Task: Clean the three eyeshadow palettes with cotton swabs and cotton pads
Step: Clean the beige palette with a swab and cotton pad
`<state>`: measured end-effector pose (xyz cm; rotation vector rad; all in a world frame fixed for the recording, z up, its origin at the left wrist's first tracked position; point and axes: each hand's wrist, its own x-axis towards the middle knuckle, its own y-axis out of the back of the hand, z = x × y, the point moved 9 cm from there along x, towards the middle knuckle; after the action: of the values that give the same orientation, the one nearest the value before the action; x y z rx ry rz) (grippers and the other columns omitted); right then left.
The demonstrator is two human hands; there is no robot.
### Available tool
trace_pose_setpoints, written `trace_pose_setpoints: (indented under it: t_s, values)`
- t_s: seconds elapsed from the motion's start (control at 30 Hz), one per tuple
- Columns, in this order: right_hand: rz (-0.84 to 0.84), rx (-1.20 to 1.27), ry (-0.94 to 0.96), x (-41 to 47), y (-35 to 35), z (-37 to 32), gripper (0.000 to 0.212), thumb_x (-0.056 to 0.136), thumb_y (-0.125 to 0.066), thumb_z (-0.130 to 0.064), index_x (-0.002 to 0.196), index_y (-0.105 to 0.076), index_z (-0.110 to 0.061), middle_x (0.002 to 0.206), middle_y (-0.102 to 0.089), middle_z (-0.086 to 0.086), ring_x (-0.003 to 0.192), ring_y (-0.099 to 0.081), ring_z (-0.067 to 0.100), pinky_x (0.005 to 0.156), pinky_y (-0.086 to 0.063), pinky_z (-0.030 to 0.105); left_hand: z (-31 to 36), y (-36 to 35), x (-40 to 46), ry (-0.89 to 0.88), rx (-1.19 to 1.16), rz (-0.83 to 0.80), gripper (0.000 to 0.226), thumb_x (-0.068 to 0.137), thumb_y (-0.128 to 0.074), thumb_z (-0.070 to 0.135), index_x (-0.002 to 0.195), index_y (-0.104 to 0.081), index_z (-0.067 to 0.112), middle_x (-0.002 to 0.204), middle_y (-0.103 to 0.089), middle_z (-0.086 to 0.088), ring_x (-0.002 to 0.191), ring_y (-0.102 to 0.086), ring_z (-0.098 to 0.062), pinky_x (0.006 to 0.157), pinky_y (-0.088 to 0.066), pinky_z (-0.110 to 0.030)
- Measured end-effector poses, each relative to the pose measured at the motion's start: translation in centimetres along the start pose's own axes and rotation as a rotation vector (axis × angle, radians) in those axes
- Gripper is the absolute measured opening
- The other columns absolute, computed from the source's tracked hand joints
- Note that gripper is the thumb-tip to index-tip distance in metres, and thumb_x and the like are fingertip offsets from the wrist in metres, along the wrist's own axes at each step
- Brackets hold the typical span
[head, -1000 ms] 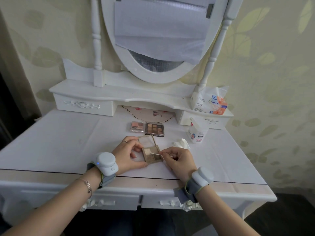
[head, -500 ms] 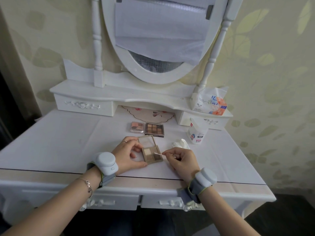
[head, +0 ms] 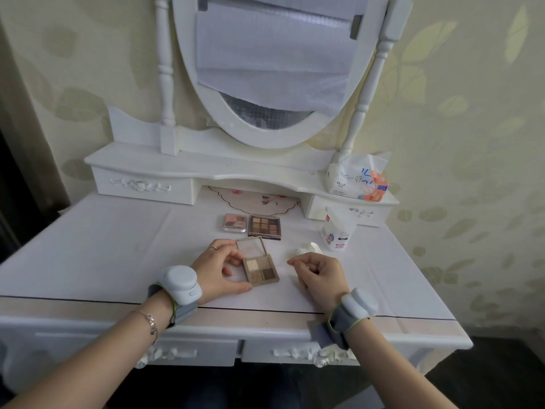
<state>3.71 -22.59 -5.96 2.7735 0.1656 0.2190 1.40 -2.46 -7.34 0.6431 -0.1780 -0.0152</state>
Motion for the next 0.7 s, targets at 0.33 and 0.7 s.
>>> trace_pose_setpoints:
  t_s: [0.33, 0.7]
  values:
    - [-0.047, -0.154, 0.034, 1.7, -0.6, -1.3, 0.03, 0.09, -0.046, -0.001, 0.076, -0.062, -0.024, 0.068, -0.069, -0.007, 0.06, -0.06, 0.009, 0.064, -0.051, 0.022, 0.7, -0.3, 0.1, 0.072, 0.136, 0.022, 0.058, 0.048, -0.087, 0.042, 0.093, -0.054, 0.026, 0.131, -0.028, 0.005, 0.096, -0.05, -0.008, 0.077, -0.037, -0.011]
    - [-0.157, -0.4, 0.131, 2.2, -2.9, -1.9, 0.025, 0.081, -0.054, -0.023, 0.073, -0.06, -0.047, 0.077, -0.074, -0.008, 0.078, -0.068, 0.014, 0.084, -0.053, 0.034, 2.1, 1.0, 0.2, 0.059, 0.524, 0.066, 0.058, 0.028, -0.036, 0.084, 0.061, -0.045, 0.036, 0.112, -0.037, 0.023, 0.117, -0.026, -0.006, 0.075, -0.008, -0.024]
